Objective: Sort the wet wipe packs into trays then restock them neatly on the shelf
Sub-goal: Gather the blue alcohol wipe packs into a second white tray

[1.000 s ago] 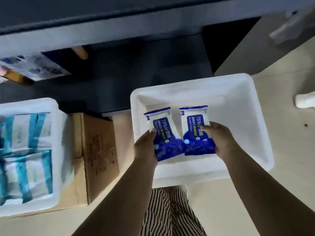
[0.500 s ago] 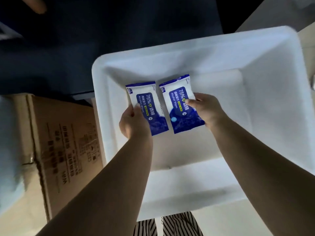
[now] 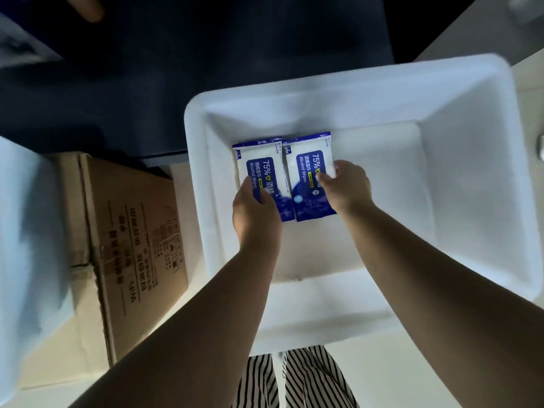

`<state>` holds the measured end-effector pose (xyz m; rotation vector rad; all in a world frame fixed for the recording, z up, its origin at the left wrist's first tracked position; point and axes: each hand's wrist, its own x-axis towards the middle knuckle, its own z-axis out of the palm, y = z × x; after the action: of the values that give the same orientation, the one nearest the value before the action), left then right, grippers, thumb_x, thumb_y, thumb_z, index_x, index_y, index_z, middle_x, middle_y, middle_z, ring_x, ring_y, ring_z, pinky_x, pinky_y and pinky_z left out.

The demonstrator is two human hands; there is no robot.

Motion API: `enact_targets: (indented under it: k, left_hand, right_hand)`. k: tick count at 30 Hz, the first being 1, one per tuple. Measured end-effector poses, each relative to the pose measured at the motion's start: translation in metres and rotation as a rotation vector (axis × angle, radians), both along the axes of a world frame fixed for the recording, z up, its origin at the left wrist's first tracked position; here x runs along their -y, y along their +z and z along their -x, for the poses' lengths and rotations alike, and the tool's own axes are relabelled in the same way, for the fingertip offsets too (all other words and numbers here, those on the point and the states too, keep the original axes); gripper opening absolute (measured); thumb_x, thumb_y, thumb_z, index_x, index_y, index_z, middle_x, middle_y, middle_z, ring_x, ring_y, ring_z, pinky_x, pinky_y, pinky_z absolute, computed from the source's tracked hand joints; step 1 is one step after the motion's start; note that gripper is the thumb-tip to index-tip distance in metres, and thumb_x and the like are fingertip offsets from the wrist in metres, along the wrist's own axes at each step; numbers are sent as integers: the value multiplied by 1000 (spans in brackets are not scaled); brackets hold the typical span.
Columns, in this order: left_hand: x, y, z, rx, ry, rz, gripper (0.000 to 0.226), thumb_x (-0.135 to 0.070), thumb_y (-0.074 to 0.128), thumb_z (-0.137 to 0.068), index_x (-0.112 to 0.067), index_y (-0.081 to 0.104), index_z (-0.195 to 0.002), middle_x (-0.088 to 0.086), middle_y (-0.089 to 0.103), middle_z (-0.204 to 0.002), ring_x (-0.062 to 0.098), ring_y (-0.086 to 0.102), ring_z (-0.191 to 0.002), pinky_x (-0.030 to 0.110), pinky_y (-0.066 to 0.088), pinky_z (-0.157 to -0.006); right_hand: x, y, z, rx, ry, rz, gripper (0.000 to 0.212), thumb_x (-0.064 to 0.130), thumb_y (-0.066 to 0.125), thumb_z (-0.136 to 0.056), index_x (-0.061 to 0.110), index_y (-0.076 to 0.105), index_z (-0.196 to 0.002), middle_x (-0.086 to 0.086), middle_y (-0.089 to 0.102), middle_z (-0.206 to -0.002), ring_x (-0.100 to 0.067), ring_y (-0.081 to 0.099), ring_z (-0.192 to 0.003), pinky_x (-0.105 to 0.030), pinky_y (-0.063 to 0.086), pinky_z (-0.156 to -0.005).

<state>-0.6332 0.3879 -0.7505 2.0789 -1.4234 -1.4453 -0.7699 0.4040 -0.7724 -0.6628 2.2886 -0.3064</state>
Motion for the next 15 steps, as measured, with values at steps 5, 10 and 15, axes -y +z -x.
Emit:
enact_targets:
  k: [5,10,15]
  left_hand:
    - [-5,74,-26,170,-582,149,46,-20,52,-93,-12,40,-137,7,47,-136,20,41,-125,32,36,-104]
    - [13,187,-58,443,-896,337,46,-31,45,-94,-16,41,-137,2,45,-136,19,35,-129,28,28,-105]
    - [31,329,-77,480,-743,556,44,-35,48,-92,-15,51,-131,4,55,-129,23,46,-123,33,36,-103]
  right_hand:
    - [-1,86,0,-131,348,-41,46,30,49,-94,12,44,-136,-8,48,-137,-26,43,-126,-35,38,-102]
    - [-1,225,-7,-377,746,12,43,32,43,-96,15,45,-135,-4,51,-135,-23,45,-123,-30,38,-99]
    - [-1,376,-29,-484,978,179,45,37,39,-97,21,39,-139,3,46,-139,-17,41,-127,-24,33,-101]
